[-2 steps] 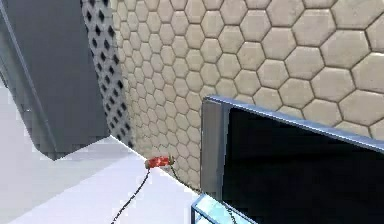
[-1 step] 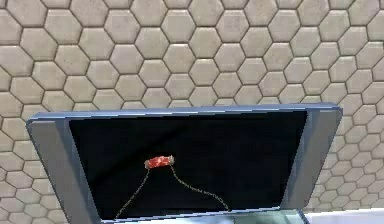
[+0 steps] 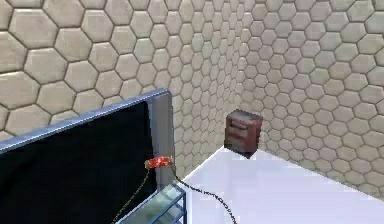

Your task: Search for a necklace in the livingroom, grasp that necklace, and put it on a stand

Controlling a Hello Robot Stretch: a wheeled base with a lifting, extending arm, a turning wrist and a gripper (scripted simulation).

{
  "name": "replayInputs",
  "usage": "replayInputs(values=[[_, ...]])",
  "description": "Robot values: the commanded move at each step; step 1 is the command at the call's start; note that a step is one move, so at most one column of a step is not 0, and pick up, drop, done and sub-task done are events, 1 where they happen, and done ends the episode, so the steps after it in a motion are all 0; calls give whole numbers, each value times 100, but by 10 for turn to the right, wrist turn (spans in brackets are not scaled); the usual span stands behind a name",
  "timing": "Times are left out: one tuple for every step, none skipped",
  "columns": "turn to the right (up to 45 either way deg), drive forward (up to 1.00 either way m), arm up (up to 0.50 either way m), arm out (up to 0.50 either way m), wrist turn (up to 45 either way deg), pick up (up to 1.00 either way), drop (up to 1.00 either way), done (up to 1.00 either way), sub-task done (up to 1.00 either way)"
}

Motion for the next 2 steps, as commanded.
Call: replayInputs(values=[[-450, 0, 0, 0, 0, 0, 0, 0, 0], [-330, 0, 0, 0, 0, 0, 0, 0, 0]])
